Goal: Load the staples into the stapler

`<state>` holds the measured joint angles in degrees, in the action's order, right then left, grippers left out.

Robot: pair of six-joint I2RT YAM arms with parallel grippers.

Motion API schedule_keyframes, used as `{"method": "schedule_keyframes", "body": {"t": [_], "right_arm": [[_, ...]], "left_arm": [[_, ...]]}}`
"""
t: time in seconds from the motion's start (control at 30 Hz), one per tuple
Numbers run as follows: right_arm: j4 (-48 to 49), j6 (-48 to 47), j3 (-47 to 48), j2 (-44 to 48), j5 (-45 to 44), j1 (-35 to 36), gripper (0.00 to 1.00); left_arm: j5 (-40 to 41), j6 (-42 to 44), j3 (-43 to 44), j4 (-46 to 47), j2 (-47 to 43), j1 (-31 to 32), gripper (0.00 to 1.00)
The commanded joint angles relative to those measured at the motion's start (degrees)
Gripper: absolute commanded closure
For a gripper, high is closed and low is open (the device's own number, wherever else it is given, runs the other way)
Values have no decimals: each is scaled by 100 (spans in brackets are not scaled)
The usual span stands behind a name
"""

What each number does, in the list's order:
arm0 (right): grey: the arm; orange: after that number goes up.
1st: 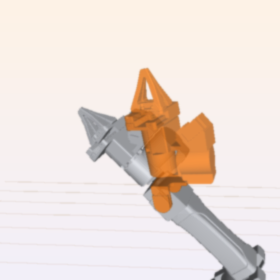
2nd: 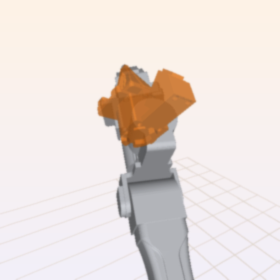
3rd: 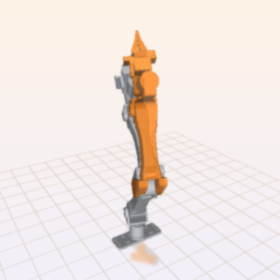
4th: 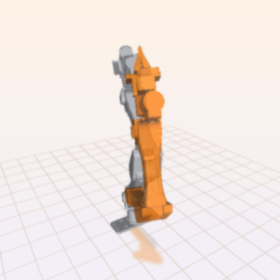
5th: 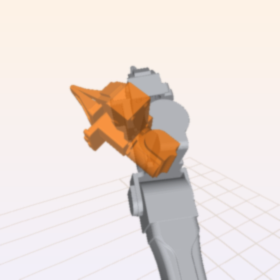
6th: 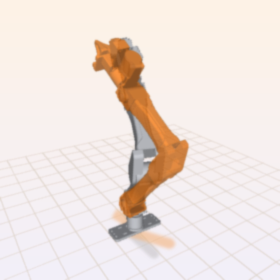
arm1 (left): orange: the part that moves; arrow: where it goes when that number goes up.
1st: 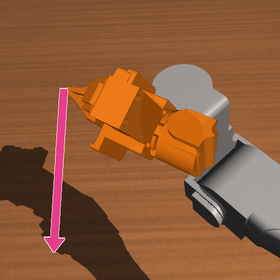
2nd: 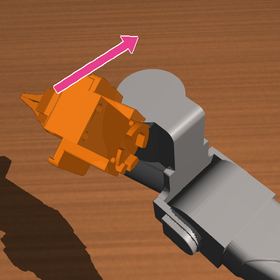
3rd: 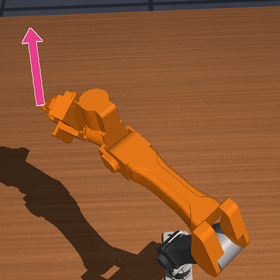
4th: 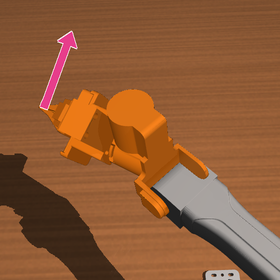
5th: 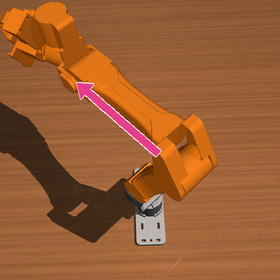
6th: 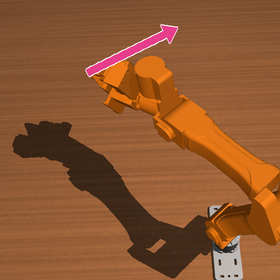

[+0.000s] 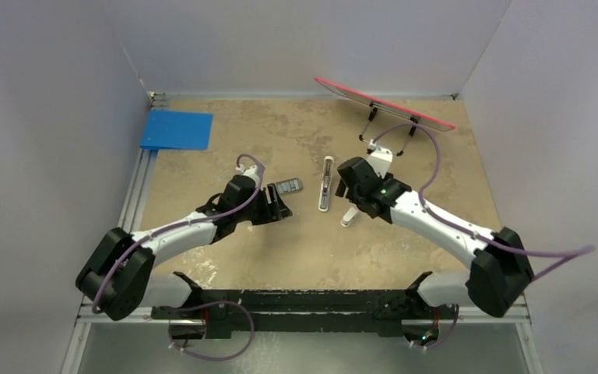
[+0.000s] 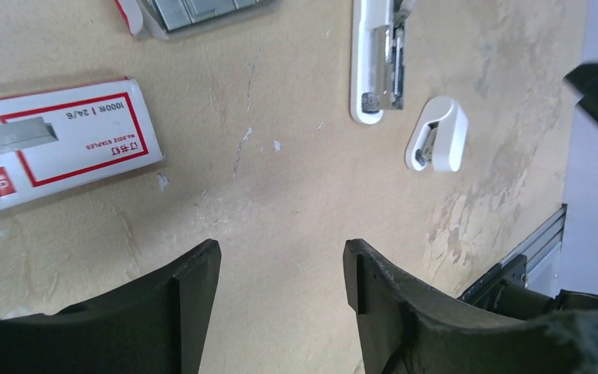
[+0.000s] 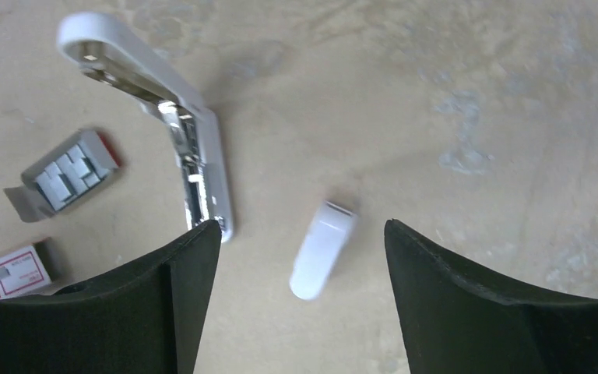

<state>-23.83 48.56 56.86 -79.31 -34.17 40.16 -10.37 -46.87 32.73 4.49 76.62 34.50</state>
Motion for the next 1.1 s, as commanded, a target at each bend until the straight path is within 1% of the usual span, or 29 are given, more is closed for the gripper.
{"method": "schedule_keyframes", "body": {"t": [0.0,0.07,0.13,0.23,0.3,0.4,0.5,0.6,0.7,0.83,0.87,0.97,1.0,1.07], "right_arm": [[-121,559,-630,764,-132,13,20],[0,765,-846,887,98,12,18],[202,893,-1064,913,337,10,17],[486,1058,-1263,763,632,9,16],[532,1300,-1295,582,642,11,17],[456,1777,-1387,385,734,9,33],[662,1808,-1473,300,698,14,43],[710,1861,-1480,126,772,14,46],[804,1771,-1446,-42,750,10,45],[1045,1547,-1444,-315,1040,13,45],[1045,1528,-1427,-390,1068,16,47],[1038,1365,-1393,-457,1217,24,63],[1020,1306,-1394,-443,1235,23,67],[957,1211,-1416,-388,1279,34,70]], "left_arm": [[497,128,-181,17,-716,-42,38],[770,141,-281,-96,-1084,-40,35],[996,151,-367,-195,-1447,-45,33],[1220,159,-472,-289,-1903,-48,31],[1259,171,-555,-282,-2094,-42,30],[1229,161,-622,-231,-2174,-46,26],[997,137,-674,31,-1989,-40,26],[605,141,-688,364,-1655,-36,26],[316,129,-672,603,-1401,-37,27],[94,155,-611,728,-1102,-31,27],[62,157,-595,729,-1038,-31,27],[16,42,-651,813,-978,-31,28],[-12,-7,-723,913,-982,-34,28],[-158,-92,-868,1188,-964,-31,28]]}}
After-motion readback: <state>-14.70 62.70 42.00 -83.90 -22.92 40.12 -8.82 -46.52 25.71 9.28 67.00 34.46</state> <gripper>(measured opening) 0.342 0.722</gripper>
